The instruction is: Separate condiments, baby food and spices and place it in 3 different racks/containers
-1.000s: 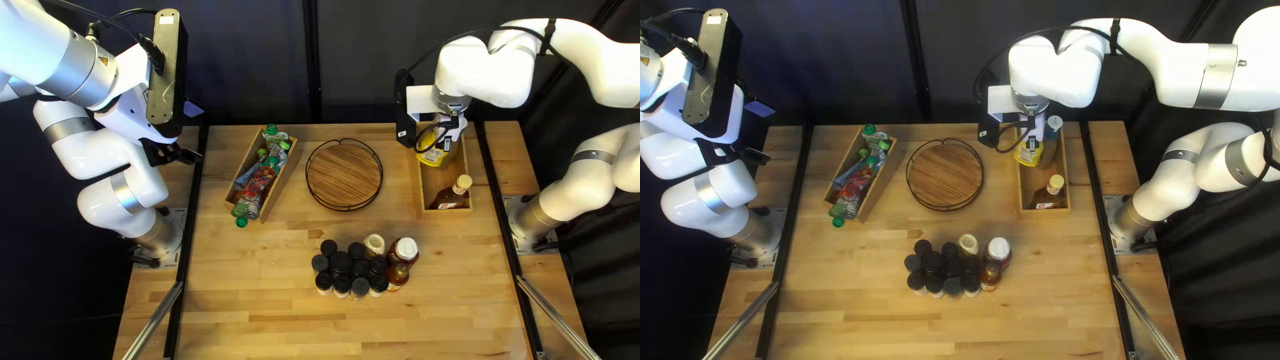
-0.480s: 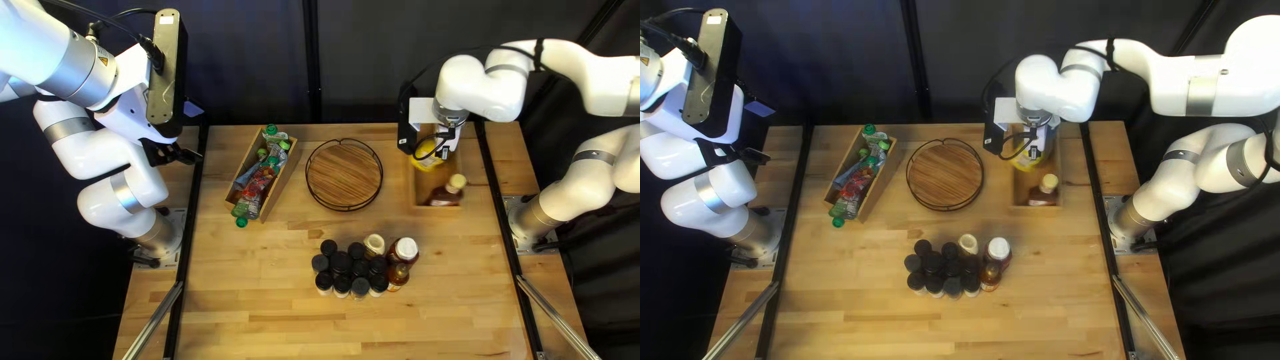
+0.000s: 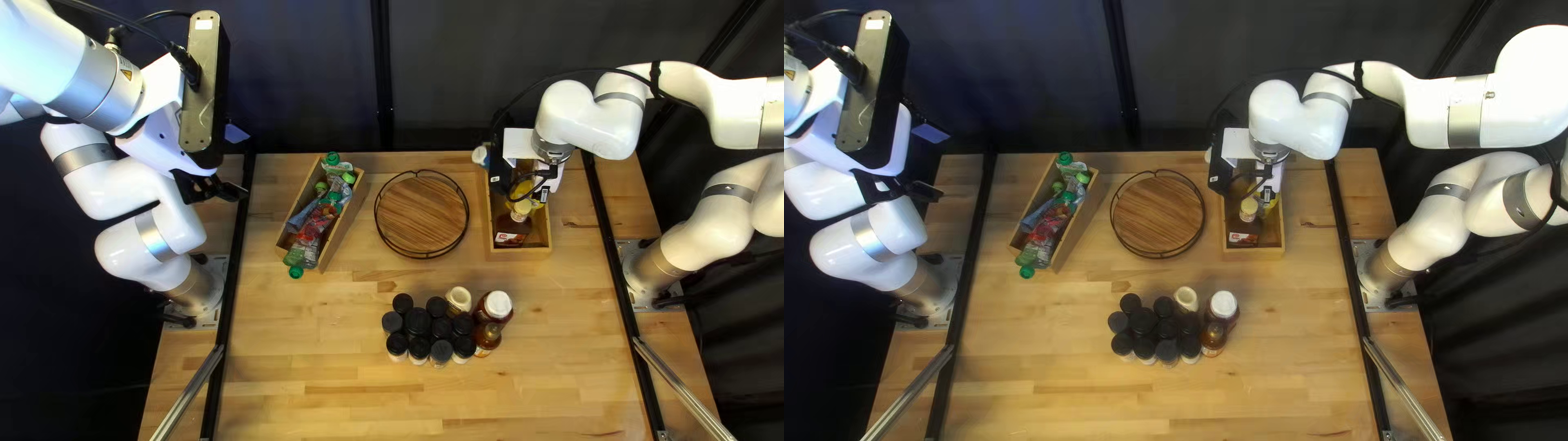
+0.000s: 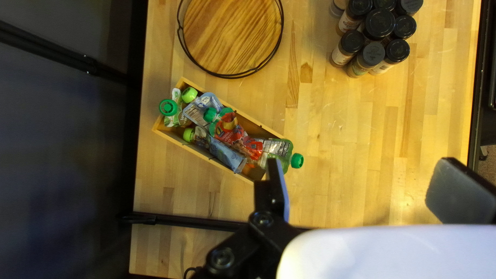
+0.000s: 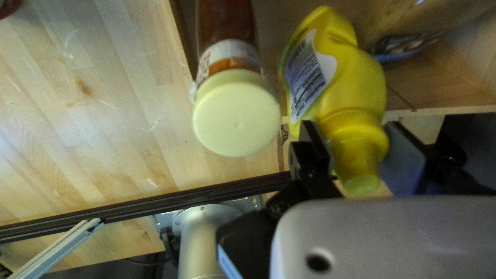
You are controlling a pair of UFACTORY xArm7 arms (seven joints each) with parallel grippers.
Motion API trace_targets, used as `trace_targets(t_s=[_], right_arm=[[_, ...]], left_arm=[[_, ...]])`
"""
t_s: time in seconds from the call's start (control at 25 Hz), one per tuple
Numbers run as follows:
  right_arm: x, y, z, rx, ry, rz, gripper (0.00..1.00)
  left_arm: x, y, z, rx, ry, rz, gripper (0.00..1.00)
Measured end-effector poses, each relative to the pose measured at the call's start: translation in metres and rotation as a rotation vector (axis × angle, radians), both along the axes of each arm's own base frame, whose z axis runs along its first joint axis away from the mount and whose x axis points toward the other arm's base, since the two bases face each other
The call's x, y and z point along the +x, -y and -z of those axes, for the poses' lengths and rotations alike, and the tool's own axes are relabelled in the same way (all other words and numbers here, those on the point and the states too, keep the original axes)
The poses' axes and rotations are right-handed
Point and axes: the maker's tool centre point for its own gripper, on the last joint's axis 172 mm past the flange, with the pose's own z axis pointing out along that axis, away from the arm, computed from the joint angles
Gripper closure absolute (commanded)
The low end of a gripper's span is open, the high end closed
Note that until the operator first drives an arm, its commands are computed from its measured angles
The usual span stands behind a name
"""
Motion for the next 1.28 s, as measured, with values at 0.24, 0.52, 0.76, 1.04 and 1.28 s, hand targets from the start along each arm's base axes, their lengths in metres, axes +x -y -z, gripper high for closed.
trace_targets(t_s=[0.24,0.52,0.76,1.04,1.28], right_arm=[[-0.001,-0.002,0.006,0.026,-0.003,0.003,0.06],[0.005,-0.012,0.002,0.062,0.014,-0.019,0.00],[0.020,-0.028,-0.025,0.075,0.071,-0.057,0.00],[0.054,-0.062,-0.071,0.110,0.209,-0.119,0.00],[0.101,-0.106,-0.109,0.138,0.324,-0.129,0.00]], left_arm=[[0.000,0.000,0.000,0.000,0.000,0.000,0.00],[0.000,0.000,0.000,0.000,0.000,0.000,0.00],[0.000,0.000,0.000,0.000,0.000,0.000,0.00],[0.000,0.000,0.000,0.000,0.000,0.000,0.00],[0.000,0.000,0.000,0.000,0.000,0.000,0.00]])
